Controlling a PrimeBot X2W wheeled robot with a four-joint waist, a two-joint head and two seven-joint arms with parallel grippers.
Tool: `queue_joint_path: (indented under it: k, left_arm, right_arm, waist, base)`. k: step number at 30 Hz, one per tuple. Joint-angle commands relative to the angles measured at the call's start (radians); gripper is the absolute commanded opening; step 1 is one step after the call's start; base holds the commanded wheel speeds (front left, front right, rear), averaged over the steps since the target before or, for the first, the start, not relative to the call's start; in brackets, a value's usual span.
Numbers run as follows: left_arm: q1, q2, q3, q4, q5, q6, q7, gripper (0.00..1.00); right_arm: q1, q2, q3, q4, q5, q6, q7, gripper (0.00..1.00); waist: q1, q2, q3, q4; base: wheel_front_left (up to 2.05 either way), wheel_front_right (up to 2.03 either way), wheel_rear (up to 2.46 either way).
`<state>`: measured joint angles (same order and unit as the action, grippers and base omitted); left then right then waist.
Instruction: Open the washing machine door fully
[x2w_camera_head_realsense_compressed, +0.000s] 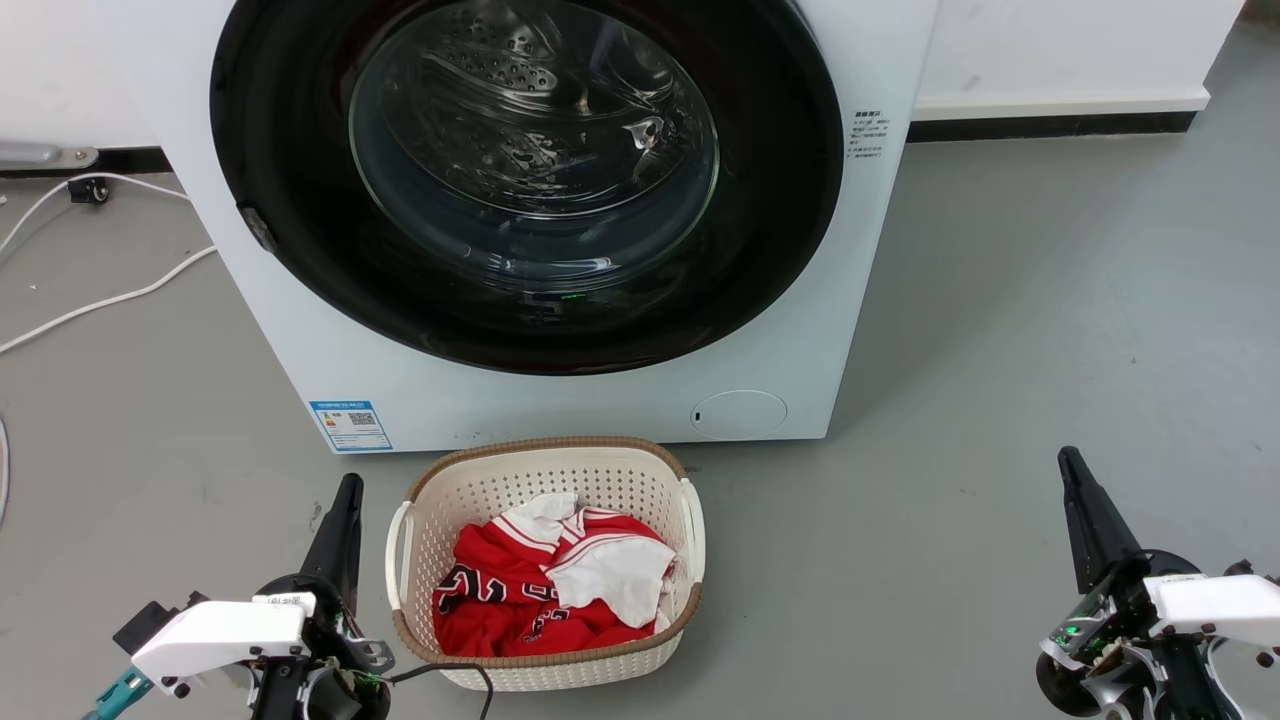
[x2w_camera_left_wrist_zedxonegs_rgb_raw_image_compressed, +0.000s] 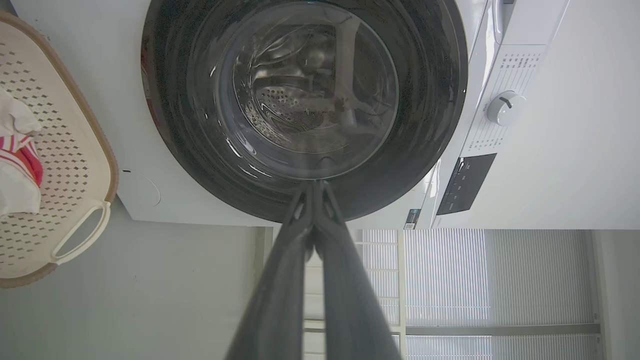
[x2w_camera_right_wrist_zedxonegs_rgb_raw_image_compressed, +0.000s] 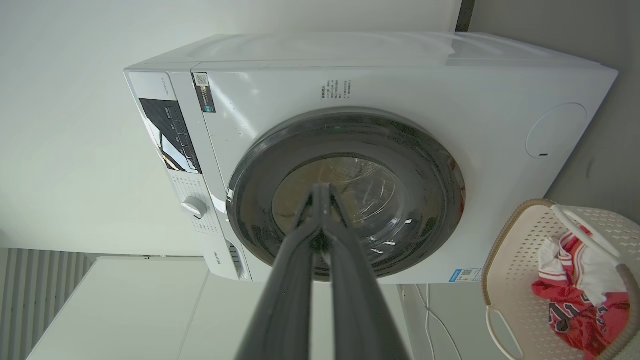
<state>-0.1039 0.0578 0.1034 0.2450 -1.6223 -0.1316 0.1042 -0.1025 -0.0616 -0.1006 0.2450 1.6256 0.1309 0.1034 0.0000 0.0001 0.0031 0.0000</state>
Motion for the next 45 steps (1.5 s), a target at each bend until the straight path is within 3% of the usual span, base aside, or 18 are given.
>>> queue_joint_path:
  k: [1, 21, 22, 32, 45]
  left_arm:
    - [-0.009, -0.001, 0.003, 0.002, 0.002, -0.003, 0.006, 0.00]
    - [-0.009, -0.003, 0.005, 0.002, 0.005, -0.003, 0.007, 0.00]
    - [0.001, -0.002, 0.002, 0.003, 0.002, 0.000, 0.003, 1.00]
    - [0.026, -0.006, -0.003, -0.007, 0.079, 0.005, -0.036, 1.00]
    - [0.037, -0.006, -0.046, -0.090, 0.392, 0.072, -0.095, 1.00]
  right_arm:
    - [-0.011, 0.003, -0.002, 0.002, -0.004, 0.000, 0.003, 0.00]
    - [-0.011, 0.005, -0.005, 0.002, -0.007, 0.000, 0.006, 0.00]
    - [0.002, 0.002, -0.003, 0.002, -0.003, 0.000, 0.002, 1.00]
    - [0.037, 0.005, -0.011, -0.002, -0.087, 0.000, -0.036, 1.00]
    - [0.065, 0.006, 0.052, -0.106, -0.497, 0.000, -0.095, 1.00]
  waist:
    - [0.0000, -0.0001, 0.000, 0.000]
    - [0.0000, -0.0001, 0.000, 0.000]
    - [0.0000, -0.0001, 0.000, 0.000]
    - [0.0000, -0.0001, 0.001, 0.000]
    - [0.0000, -0.0001, 0.007, 0.001]
  base:
    - [0.00, 0.00, 0.00]
    - [0.00, 0.00, 0.00]
    - [0.00, 0.00, 0.00]
    - [0.00, 0.00, 0.00]
    - [0.00, 0.00, 0.00]
